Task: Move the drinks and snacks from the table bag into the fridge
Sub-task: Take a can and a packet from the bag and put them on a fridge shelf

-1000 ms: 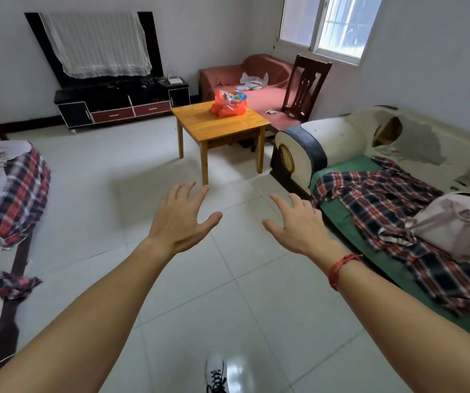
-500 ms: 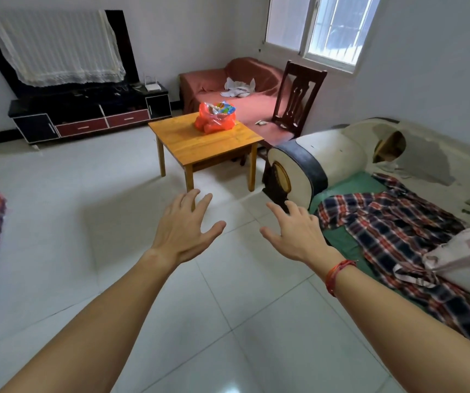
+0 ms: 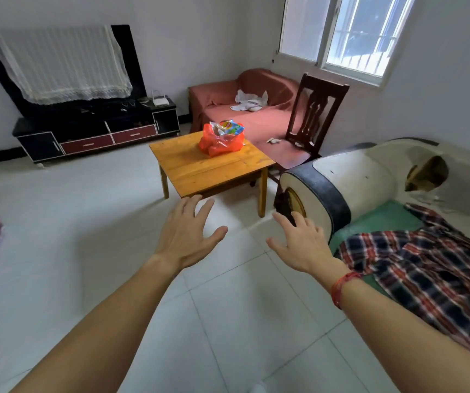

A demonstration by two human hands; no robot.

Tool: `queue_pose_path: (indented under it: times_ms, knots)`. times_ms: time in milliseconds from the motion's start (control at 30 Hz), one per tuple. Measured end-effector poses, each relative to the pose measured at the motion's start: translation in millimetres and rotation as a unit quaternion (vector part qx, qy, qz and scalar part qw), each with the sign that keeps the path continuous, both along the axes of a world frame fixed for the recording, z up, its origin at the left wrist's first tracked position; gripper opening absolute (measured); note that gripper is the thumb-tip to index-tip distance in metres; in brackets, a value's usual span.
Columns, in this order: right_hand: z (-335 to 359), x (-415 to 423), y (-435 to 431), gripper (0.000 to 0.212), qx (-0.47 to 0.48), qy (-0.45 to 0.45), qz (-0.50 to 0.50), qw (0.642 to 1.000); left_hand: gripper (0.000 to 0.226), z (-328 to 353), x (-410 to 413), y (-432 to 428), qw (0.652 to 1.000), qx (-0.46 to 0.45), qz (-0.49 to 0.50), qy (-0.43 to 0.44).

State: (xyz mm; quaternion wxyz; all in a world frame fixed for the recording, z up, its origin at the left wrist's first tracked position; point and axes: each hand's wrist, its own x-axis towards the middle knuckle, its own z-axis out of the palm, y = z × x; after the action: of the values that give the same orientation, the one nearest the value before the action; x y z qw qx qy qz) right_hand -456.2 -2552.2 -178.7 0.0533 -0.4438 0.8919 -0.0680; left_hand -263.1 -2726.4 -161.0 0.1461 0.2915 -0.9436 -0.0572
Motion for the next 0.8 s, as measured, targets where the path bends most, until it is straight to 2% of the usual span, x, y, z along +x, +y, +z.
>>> queue_pose_path:
  times_ms: [200, 500, 800]
  knots:
    - [5, -92, -64, 0.067, 0.008, -0.008, 0.017, 1.000, 0.080, 4, -87, -59, 1.000, -0.005, 0.013, 0.001]
    - [-2, -185, -154, 0.066, 0.024, -0.016, 0.036, 0.999, 0.081, -14, -178, -149, 0.999, 0.007, 0.029, -0.025]
    - [-19, -272, -286, 0.068, 0.028, -0.007, 0.040, 0.999, 0.081, -34, -270, -283, 1.000, 0.007, 0.021, -0.022]
